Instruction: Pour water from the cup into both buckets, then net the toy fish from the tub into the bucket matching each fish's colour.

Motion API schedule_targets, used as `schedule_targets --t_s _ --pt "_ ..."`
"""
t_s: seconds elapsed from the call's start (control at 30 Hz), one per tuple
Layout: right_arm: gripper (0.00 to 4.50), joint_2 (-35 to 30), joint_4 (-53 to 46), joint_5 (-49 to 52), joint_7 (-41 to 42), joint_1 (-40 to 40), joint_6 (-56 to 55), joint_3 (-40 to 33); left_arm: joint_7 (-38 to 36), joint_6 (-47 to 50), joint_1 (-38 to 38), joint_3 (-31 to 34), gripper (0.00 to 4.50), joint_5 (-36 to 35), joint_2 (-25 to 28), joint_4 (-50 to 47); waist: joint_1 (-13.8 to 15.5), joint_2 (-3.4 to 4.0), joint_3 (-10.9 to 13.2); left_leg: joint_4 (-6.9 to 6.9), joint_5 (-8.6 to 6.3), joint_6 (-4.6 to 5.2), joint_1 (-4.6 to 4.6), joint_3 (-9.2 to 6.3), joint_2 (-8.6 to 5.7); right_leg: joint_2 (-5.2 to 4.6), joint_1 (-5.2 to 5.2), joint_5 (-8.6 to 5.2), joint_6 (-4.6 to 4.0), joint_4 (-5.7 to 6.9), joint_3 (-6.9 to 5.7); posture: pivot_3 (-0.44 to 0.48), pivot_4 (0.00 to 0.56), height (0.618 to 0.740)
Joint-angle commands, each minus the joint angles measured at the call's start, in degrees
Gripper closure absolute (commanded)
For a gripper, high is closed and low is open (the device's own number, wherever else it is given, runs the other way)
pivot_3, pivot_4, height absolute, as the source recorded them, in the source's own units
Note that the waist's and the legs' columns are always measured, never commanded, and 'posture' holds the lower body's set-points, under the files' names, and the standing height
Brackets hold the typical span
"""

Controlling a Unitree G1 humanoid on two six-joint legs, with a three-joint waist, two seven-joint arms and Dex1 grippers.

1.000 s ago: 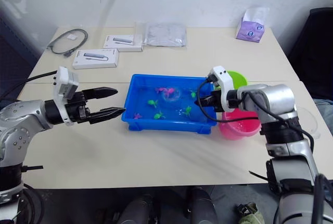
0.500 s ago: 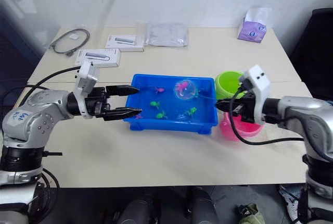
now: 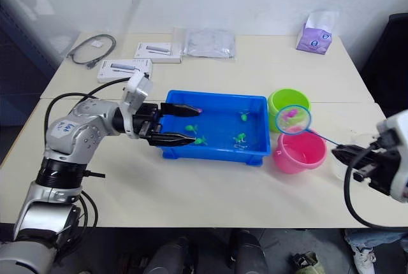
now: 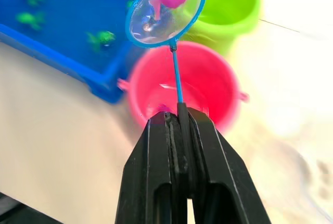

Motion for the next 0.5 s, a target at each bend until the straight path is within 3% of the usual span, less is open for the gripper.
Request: schedule_targets --t_s 0.03,0.13,0.33,0.5 --pt "4.5 -1.0 -4.3 -8.0 2.2 9.1 -11.5 -3.2 -1.5 -2.2 -2.1 -0.1 0.07 1.1 -1.0 1.7 -0.1 0.0 0.0 -0.01 0.0 0.0 0.08 -0.01 0.0 0.0 0.11 0.0 0.0 -0.04 0.01 0.0 0.15 0.74" --pt "4.5 -0.3 -4.6 -14.7 2.8 15.4 -21.8 -2.1 -2.1 -2.9 -2.6 -0.3 0.07 1.7 -1.7 2.7 -0.3 0.0 0.0 -0.03 0.0 0.0 0.15 -0.03 0.01 0.0 0.22 0.01 0.02 -0.09 0.03 0.0 0.15 0.74" --pt "4.5 -0.4 1.2 -41.9 5.2 29.6 -64.0 2.8 -3.0 -3.8 -3.7 -0.3 0.07 2.7 -2.6 4.7 -0.5 0.0 0.0 -0.05 0.0 -0.02 0.19 -0.01 0.03 0.14 0.21 0.01 0.04 -0.12 0.11 0.0 0.15 0.74" --pt "4.5 -0.4 9.1 -54.8 2.8 31.9 -85.3 2.5 -3.5 -4.1 -4.4 -0.3 0.07 3.2 -2.8 5.6 -0.4 0.0 0.0 -0.04 0.0 -0.02 0.24 0.05 0.05 0.22 0.24 0.01 0.05 -0.16 0.2 0.0 0.15 0.74"
